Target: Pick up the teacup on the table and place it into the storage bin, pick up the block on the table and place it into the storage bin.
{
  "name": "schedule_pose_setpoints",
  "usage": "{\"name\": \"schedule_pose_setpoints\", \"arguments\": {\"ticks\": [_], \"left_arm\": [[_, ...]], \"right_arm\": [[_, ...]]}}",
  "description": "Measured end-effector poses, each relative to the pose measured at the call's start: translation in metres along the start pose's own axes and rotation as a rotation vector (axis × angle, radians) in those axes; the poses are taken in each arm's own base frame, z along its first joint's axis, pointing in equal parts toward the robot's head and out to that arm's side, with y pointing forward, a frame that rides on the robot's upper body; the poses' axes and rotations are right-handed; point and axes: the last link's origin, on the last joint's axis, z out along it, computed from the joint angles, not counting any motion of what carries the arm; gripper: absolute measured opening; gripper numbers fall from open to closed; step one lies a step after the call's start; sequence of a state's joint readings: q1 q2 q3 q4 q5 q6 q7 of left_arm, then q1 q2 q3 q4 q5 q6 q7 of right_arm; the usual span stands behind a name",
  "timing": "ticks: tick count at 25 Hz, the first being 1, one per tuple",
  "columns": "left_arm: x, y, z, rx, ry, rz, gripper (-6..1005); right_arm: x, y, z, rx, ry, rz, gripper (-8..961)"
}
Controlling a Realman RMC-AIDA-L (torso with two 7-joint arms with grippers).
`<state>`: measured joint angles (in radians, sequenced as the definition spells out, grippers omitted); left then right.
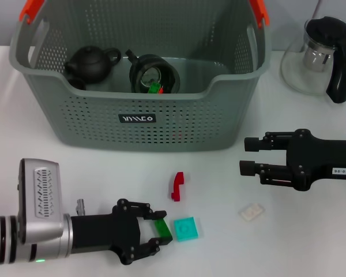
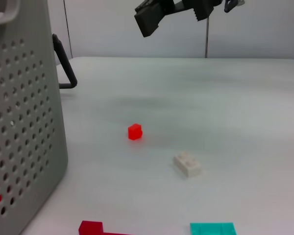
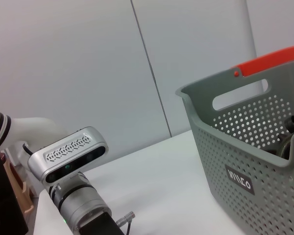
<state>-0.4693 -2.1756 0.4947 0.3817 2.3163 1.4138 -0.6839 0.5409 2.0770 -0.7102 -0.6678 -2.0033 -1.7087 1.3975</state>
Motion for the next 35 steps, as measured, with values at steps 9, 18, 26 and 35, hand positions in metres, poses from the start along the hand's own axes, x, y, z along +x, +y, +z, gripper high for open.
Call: {"name": "schedule_pose_setpoints", "arguments": {"ticks": [9,18,26,35], "left_arm": [[0.033,-0.011,-0.039,-0.021,0.199,-0.049,434],[0.096,-0.044,-0.085,0.011,0.591,-0.114,432],[0.152,-0.101,-0.095,0.096,0.787,-0.201,424],[0.181,-0.163,-0.060,0.186,0.303,-0.397,420]], "right_arm": [[-0.001,0.000,0.000,0.000,-0.001,-0.004,594],[-0.003,-0.001,0.001,-0.003,-0.001,-0.009,594],[-0.003,-0.001,0.002,-0.006,-0.002,-0.006,594],[-0.002,0.000,0.003,-0.007,-0.001,-0.004,593]]}}
